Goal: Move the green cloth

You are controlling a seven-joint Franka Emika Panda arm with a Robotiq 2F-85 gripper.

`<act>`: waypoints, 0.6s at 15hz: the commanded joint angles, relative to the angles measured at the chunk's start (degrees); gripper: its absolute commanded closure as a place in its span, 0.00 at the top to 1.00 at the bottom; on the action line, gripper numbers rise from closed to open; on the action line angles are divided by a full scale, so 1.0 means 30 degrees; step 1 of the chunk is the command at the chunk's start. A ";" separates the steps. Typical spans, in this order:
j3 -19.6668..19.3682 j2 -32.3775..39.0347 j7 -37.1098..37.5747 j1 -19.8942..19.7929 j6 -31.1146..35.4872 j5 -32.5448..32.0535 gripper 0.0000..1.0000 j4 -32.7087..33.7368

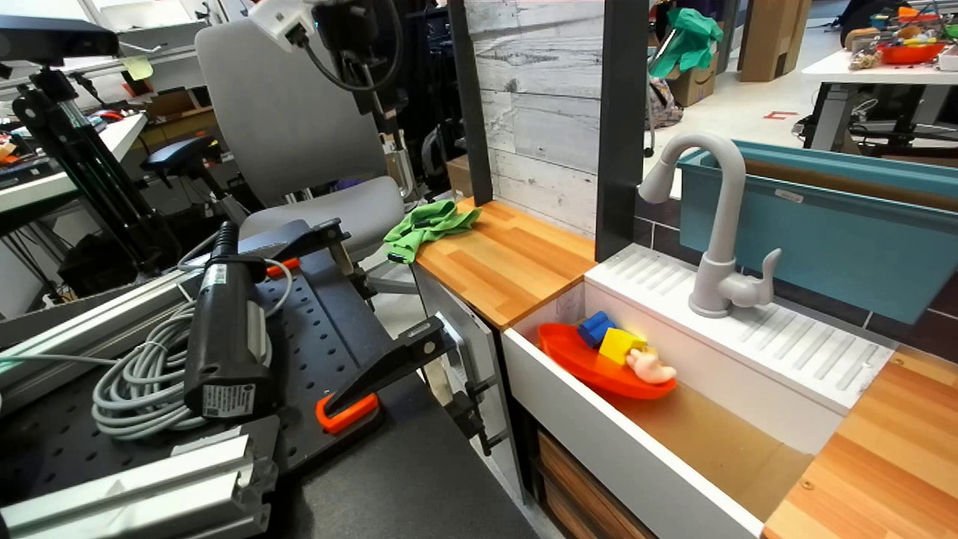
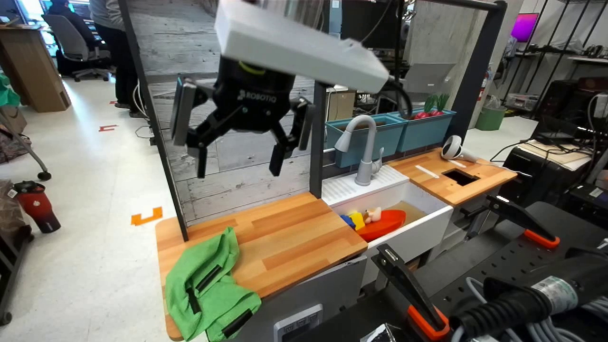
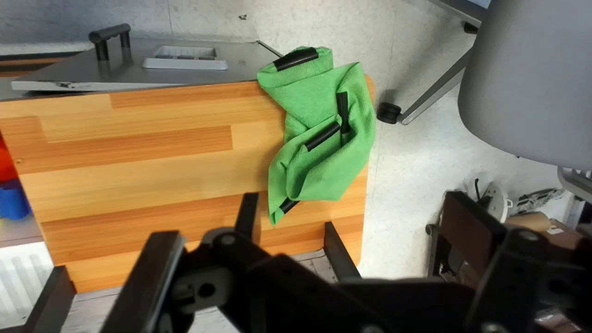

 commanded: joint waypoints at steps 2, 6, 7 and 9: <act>-0.0145 0.4563 -0.0072 0.1023 0.0259 -0.0188 1.00 0.3940; -0.0087 0.5086 -0.0098 0.1196 -0.0027 0.0084 1.00 0.4147; -0.0085 0.5528 -0.0093 0.1274 -0.0027 0.0079 1.00 0.4514; -0.0096 0.5848 -0.0092 0.1294 -0.0026 0.0079 1.00 0.4847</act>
